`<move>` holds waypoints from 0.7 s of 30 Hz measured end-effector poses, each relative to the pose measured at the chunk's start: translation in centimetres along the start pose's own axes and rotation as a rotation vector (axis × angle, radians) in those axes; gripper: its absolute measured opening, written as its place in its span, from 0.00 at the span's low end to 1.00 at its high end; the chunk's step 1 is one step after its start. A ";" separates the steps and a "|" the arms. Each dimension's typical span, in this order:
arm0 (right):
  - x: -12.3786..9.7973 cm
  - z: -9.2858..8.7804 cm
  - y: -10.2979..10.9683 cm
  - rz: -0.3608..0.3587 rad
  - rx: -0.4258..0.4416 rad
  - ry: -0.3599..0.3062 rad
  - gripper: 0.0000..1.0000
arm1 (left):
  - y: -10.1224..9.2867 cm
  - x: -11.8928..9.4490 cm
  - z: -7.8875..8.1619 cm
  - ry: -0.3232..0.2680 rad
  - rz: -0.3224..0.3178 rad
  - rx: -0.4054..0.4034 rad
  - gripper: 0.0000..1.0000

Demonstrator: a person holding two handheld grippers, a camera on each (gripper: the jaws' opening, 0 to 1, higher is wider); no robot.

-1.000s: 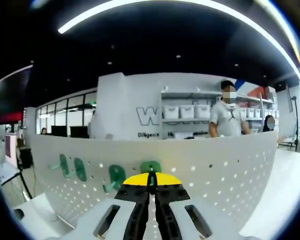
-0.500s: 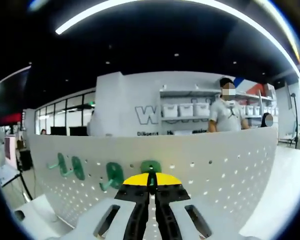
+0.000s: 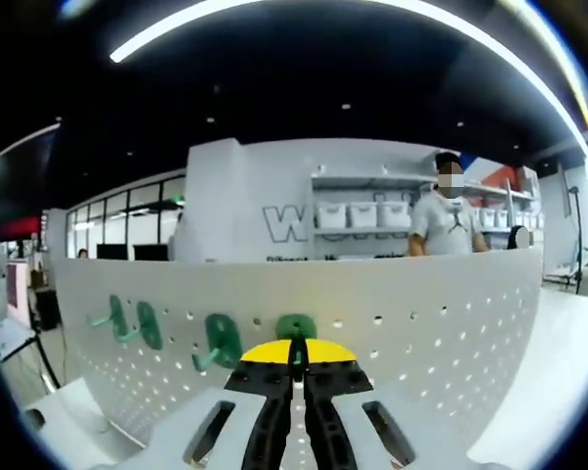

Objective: Insert the hook assembly into the mounting plate slot until the hook locks in place.

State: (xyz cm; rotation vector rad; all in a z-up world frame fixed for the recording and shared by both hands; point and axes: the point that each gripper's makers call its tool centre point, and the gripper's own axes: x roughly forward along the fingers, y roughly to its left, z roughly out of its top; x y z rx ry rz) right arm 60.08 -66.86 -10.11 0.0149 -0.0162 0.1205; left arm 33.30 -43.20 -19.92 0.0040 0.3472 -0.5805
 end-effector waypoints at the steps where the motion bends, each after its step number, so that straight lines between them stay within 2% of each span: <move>1: 0.0 0.0 0.0 -0.001 -0.001 -0.001 0.01 | 0.0 0.0 0.0 -0.002 0.001 -0.003 0.86; 6: 0.1 0.0 0.2 -0.004 -0.054 0.014 0.01 | 0.3 -0.1 0.1 -0.001 0.007 -0.002 0.85; 19: -0.1 -0.1 0.3 -0.006 -0.020 0.019 0.01 | 0.4 -0.3 0.6 -0.017 0.012 -0.009 0.85; 21: -0.1 -0.3 0.3 -0.004 -0.008 0.037 0.01 | 0.4 -0.3 0.6 -0.017 0.015 -0.007 0.85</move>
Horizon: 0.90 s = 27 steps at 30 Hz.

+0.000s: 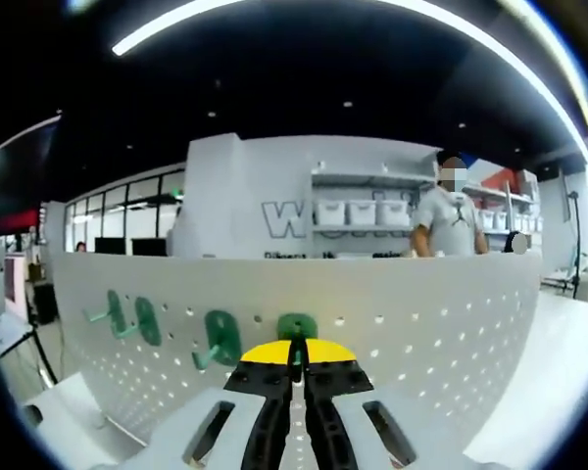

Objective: Insert the hook assembly into the mounting plate slot until the hook locks in place.

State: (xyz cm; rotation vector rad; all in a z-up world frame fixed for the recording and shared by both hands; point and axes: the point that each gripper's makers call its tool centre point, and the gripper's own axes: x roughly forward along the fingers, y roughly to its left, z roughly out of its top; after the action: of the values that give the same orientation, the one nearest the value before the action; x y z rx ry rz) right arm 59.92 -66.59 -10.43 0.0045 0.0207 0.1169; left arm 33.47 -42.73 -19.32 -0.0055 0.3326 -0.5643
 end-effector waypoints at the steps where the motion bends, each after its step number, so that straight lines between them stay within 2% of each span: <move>1: 0.0 -0.1 0.0 0.002 0.001 0.008 0.01 | 0.0 0.0 -0.1 0.002 0.000 -0.002 0.85; 5: 0.1 -0.1 0.0 0.001 -0.048 0.027 0.02 | 0.0 -0.1 -0.3 0.009 0.004 -0.002 0.87; 15: -0.5 1.3 -0.1 -0.002 -0.040 0.000 0.09 | 0.0 -0.4 0.1 -0.006 0.008 -0.007 0.87; 20: -1.8 3.5 -0.4 -0.032 -0.108 -0.065 0.18 | -0.2 -0.5 0.1 -0.010 0.005 -0.011 0.87; 25: -3.0 3.8 -0.2 -0.012 -0.099 -0.068 0.19 | -1.1 -0.5 0.0 -0.014 -0.015 -0.016 0.89; 27: -3.7 3.4 -0.2 -0.001 -0.091 -0.053 0.24 | -1.4 -0.4 -0.1 -0.014 -0.024 -0.027 0.91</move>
State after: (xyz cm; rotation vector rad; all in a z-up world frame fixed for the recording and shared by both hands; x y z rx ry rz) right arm 56.35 -67.23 -6.97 -0.0830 -0.0372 0.1168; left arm 32.33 -43.69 -19.16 -0.0394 0.3272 -0.5832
